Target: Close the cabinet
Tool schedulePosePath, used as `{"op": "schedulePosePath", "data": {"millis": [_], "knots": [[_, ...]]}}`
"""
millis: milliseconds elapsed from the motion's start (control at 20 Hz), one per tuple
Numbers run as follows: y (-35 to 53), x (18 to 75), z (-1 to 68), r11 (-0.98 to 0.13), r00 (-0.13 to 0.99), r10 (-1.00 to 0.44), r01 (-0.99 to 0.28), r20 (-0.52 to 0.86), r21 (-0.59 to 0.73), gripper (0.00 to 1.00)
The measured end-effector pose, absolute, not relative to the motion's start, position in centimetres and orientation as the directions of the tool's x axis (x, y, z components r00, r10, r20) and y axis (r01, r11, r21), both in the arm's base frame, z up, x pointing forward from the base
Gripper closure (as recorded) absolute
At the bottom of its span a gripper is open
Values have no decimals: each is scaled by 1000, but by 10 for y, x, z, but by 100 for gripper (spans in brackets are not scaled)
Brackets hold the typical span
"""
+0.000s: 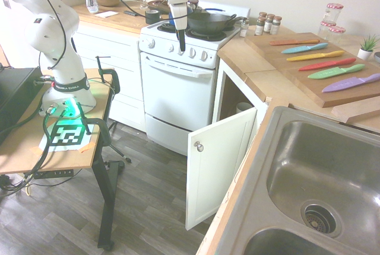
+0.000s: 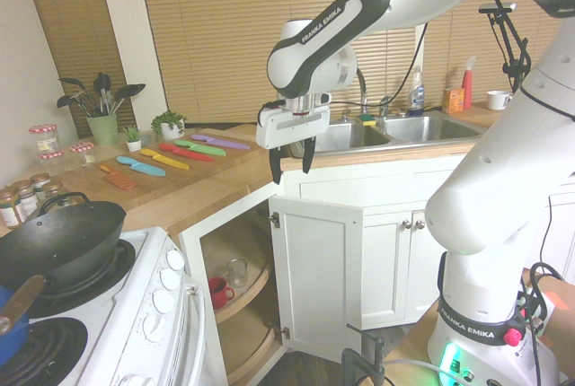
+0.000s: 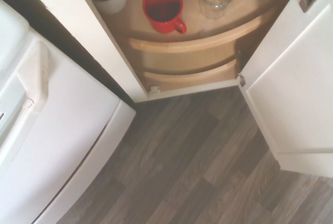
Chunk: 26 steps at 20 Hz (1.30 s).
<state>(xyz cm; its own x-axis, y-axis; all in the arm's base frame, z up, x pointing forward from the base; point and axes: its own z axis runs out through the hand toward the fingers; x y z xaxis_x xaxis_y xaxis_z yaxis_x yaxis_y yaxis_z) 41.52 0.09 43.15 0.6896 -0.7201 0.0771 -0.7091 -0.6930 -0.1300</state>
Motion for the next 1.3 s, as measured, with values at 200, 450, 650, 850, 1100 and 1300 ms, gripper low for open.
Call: {"op": "schedulePosePath", "data": {"millis": [200,450,650,850,1100,1300], "knots": [[-4,421,424,-695,690,-718,-708,86,-121,0],[-35,452,404,-675,667,-738,-731,100,-103,0],[-80,482,400,-643,632,-765,-759,122,-102,0],[-150,505,392,-594,585,-804,-795,102,-121,0],[-199,522,379,-537,541,-841,-823,35,-185,0],[-219,543,365,-483,498,-867,-848,-15,-218,0]]}}
